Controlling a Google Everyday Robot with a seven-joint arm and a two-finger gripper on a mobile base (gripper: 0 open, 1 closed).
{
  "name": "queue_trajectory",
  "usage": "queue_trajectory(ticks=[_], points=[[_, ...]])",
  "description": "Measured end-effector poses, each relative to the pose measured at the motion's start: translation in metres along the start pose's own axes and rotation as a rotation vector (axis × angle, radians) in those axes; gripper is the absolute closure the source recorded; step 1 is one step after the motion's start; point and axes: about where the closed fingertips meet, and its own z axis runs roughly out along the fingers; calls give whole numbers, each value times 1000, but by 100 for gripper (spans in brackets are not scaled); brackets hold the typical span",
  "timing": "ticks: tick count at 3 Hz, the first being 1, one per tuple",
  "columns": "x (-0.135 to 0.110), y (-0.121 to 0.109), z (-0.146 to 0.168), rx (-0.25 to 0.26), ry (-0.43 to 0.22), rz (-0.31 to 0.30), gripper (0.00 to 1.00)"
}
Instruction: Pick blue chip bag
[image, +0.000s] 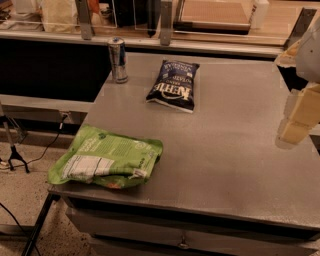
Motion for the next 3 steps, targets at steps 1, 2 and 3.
queue_trajectory(ticks=[1,2,3], points=[[0,0,0,0,0,0,0],[-11,-14,4,14,-15,-41,0],[-30,-47,17,25,-43,-105,0]])
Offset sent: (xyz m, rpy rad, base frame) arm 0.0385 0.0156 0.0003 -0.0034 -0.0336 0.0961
